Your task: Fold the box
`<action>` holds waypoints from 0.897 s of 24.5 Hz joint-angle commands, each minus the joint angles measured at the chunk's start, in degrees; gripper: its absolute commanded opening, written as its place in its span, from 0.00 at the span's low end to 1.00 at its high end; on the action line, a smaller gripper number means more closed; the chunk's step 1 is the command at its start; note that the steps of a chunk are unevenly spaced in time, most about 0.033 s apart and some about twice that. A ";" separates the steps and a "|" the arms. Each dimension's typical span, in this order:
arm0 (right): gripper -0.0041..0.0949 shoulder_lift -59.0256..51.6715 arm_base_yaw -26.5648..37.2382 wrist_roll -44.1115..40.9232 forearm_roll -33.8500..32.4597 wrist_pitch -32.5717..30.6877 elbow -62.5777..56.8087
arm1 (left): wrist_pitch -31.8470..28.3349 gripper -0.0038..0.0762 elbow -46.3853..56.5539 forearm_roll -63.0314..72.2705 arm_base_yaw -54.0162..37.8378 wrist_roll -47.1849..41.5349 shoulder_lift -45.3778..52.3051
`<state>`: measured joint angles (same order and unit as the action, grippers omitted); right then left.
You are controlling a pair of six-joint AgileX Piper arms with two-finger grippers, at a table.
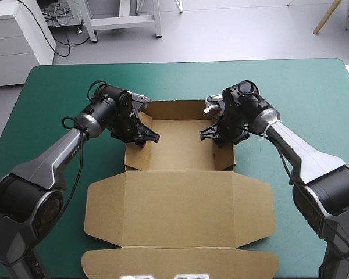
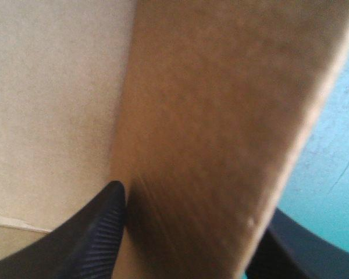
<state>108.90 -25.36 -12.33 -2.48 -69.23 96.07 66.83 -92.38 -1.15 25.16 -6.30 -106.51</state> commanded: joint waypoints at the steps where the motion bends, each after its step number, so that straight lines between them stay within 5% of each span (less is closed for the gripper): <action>1: 0.65 -3.44 -0.02 -0.31 -1.80 0.27 1.86 | -1.92 0.72 -2.02 0.51 0.35 0.18 2.92; 17: 0.61 -6.80 -0.02 2.36 -5.92 0.27 10.29 | 7.35 0.70 -23.84 0.66 0.25 3.80 5.92; 20: 0.61 -8.64 -0.02 2.24 -7.57 0.27 10.29 | 7.35 0.54 -24.36 0.00 0.25 7.52 10.18; 22: 0.61 -9.69 -0.02 2.15 -7.94 0.27 10.29 | 7.35 0.34 -24.36 -0.17 0.25 8.49 13.47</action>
<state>103.34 -25.36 -10.58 -8.64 -70.10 104.55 71.45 -114.92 -1.06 25.16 0.99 -98.68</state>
